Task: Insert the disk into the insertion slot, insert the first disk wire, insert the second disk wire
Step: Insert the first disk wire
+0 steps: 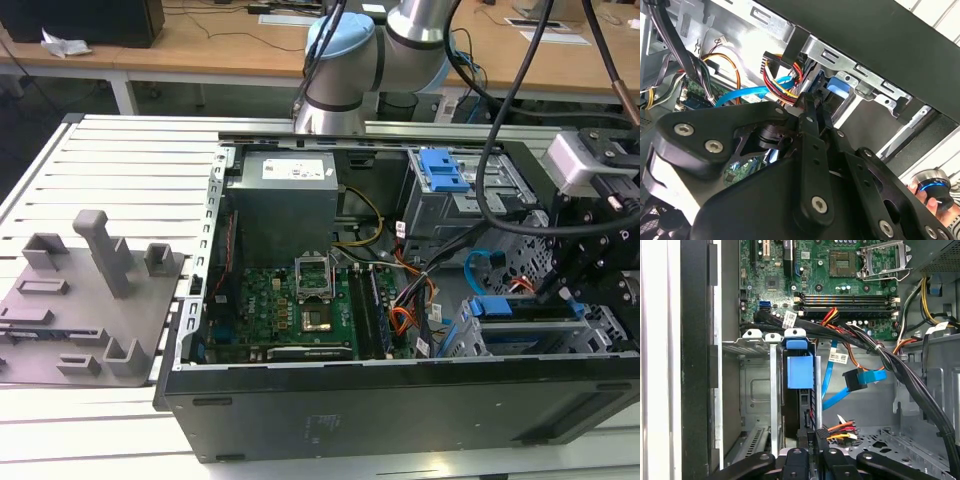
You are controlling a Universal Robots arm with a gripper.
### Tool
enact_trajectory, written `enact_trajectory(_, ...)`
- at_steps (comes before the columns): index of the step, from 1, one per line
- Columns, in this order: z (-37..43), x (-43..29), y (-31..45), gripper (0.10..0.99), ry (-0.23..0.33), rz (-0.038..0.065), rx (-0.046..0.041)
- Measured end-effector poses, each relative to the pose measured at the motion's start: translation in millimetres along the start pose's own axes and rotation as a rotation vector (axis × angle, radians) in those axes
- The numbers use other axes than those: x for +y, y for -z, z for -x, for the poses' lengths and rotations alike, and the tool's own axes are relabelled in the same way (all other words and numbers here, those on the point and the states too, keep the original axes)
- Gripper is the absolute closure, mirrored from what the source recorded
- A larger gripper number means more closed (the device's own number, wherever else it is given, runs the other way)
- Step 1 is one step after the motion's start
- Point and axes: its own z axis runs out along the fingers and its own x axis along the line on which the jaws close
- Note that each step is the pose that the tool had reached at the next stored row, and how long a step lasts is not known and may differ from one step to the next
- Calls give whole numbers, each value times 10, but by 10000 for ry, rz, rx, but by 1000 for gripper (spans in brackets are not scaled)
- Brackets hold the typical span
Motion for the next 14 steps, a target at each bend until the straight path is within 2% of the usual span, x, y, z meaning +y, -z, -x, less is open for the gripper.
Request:
enact_trajectory(4, 0, -1, -8, 898, 1, 1, -15)
enact_trajectory(5, 0, 0, -4, 831, 1, 1, -7)
enact_trajectory(6, 0, 0, -2, 831, 0, 0, -1)
enact_trajectory(7, 2, 2, 43, 831, 0, 0, 0)
enact_trajectory(10, 16, 19, 426, 831, 0, 0, -1)
enact_trajectory(14, 17, 19, 434, 831, 0, 0, -2)
